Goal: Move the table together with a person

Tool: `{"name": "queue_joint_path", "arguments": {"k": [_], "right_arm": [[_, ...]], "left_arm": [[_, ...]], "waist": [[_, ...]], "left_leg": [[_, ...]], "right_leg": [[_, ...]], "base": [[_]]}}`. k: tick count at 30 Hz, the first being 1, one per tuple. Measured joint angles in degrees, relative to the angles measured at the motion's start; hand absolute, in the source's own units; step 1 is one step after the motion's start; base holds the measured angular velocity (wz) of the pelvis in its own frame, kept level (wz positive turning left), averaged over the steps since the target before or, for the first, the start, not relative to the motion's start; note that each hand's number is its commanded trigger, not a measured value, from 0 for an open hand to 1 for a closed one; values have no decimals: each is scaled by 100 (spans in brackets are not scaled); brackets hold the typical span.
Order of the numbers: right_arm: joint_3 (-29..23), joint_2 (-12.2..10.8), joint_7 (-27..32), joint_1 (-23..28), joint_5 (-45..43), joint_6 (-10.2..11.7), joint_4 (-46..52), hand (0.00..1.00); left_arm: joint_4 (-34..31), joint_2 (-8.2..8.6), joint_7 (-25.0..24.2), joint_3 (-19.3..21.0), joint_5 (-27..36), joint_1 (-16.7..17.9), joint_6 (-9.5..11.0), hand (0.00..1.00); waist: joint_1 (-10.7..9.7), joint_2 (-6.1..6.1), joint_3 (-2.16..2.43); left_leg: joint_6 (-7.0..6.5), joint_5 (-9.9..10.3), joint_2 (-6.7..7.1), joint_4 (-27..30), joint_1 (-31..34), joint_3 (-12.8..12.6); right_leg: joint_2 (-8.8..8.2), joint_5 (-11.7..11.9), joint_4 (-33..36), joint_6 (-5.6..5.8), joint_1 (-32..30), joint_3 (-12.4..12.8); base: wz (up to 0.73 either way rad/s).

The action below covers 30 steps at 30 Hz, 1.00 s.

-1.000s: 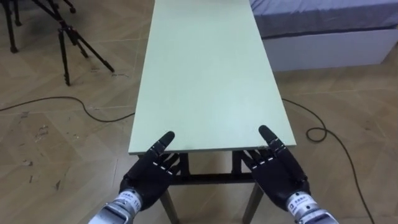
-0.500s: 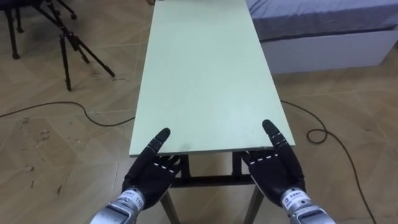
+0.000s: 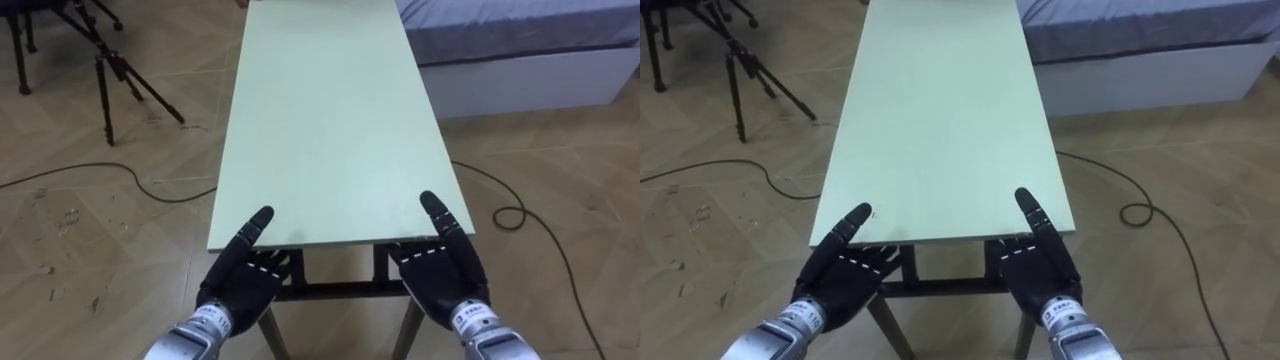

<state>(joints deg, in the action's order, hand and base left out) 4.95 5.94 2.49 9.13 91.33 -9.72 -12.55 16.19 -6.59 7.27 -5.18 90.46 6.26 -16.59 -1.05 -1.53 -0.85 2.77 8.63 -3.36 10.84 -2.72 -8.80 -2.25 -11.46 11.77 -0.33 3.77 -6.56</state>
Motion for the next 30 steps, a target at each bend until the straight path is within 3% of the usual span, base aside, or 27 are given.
{"name": "queue_joint_path", "arguments": {"k": [3, 7, 11, 30], "right_arm": [[10, -43, 328, 10, -182, 163, -32, 100], [62, -132, 625, 22, -220, 258, -53, 100], [114, -153, 619, 23, -380, 269, -36, 100], [140, -236, 703, 35, -474, 364, -38, 100]], "left_arm": [[-44, 142, 20, -5, -17, 1, 30, 100], [-109, 178, 139, -24, -205, 9, 42, 100], [-98, 199, 305, -24, -246, 32, 74, 100], [-70, 339, 343, -23, -691, 42, 227, 100]], "waist": [[136, 35, -31], [225, 23, -39], [134, 24, -40], [151, 18, -44]], "left_leg": [[0, 0, 0, -3, 51, -2], [1, 1, 1, -12, 118, 7], [1, 1, -2, -60, 109, 8], [1, 1, 6, -147, 5, 8]], "right_leg": [[0, 0, 1, 0, -55, 1], [-3, 11, -5, 2, -81, -43], [-8, 14, 6, 2, -58, -89], [-16, 15, -12, 4, 1, -128]], "base": [[0], [3], [0], [0]]}}
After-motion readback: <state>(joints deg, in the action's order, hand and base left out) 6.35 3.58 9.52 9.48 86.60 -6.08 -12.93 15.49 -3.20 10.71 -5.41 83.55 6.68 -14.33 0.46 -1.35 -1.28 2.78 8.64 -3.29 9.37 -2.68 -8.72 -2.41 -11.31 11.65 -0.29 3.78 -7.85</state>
